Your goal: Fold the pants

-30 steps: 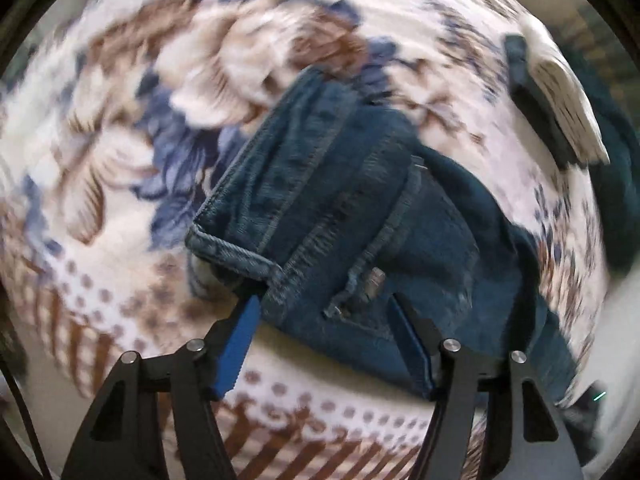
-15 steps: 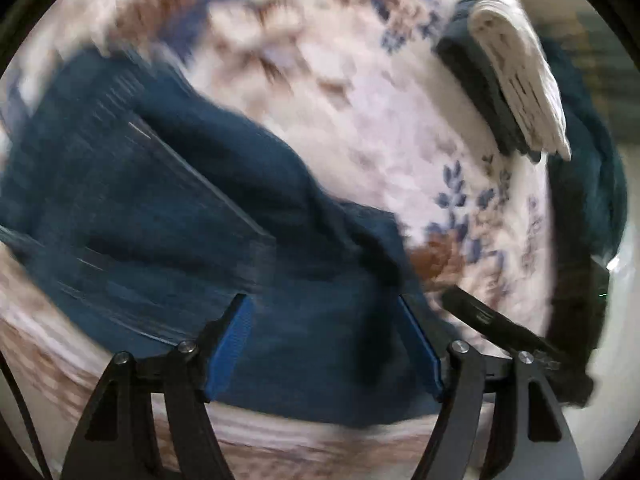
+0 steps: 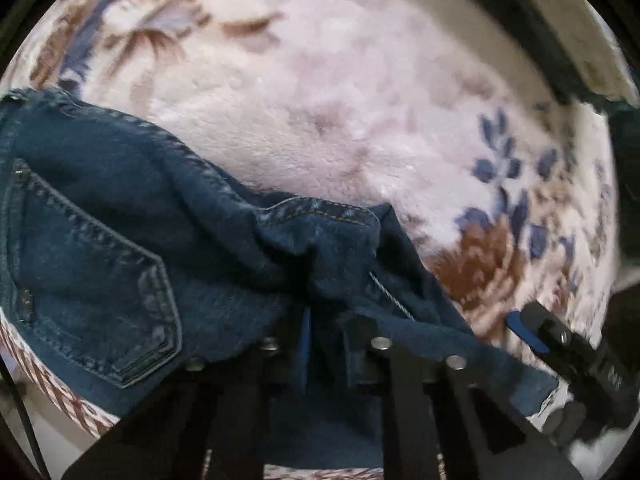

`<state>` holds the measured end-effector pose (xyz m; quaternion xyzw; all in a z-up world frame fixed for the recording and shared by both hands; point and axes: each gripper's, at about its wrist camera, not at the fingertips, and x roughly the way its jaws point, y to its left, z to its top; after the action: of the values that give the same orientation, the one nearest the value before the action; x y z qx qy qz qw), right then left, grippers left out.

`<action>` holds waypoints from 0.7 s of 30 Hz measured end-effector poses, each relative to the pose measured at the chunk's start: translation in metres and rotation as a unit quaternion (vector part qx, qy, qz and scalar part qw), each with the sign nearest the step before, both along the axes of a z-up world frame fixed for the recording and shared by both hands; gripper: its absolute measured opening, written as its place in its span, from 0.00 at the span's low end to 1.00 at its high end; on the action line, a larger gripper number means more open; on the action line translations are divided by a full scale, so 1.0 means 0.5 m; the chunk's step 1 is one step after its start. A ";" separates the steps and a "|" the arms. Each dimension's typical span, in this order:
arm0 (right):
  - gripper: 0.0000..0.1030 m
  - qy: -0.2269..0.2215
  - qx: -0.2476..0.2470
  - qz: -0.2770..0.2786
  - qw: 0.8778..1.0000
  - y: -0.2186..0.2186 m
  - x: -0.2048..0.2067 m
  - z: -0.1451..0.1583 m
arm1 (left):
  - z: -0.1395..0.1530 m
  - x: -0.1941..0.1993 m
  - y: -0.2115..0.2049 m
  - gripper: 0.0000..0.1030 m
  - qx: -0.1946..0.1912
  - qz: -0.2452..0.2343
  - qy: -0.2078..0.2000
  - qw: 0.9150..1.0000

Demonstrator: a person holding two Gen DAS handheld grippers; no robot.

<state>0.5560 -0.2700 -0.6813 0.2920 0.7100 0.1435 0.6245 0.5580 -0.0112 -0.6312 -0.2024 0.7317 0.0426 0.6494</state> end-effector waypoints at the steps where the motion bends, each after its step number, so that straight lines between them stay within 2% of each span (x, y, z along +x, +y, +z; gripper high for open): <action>1: 0.63 -0.006 0.017 0.007 1.000 0.005 -0.001 0.004 | 0.016 -0.010 -0.005 0.08 0.005 -0.009 -0.011 1.000; 3: 0.63 -0.015 0.057 0.035 0.998 0.025 0.002 0.010 | 0.037 -0.027 -0.015 0.07 0.014 -0.022 -0.028 0.999; 5: 0.63 -0.011 0.095 0.064 0.993 0.056 0.011 0.017 | 0.055 -0.044 -0.020 0.07 0.013 -0.015 -0.042 0.999; 9: 0.63 0.035 0.173 0.105 0.979 0.125 0.042 -0.010 | 0.070 -0.065 -0.014 0.07 0.009 0.000 -0.054 0.999; 15: 0.63 0.112 0.183 0.189 0.958 0.234 0.063 -0.102 | 0.109 -0.076 0.015 0.06 0.012 -0.005 -0.088 0.996; 17: 0.63 0.117 0.200 0.203 0.951 0.257 0.060 -0.118 | 0.112 -0.076 0.029 0.06 0.013 -0.010 -0.091 0.996; 21: 0.64 0.098 0.192 0.231 0.949 0.310 0.061 -0.128 | 0.097 -0.086 0.046 0.06 0.002 -0.007 -0.086 0.996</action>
<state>0.5865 -0.1149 -0.7454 0.2468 0.7745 0.3886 0.4339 0.5151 0.0118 -0.5827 -0.1990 0.6746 0.0226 0.7105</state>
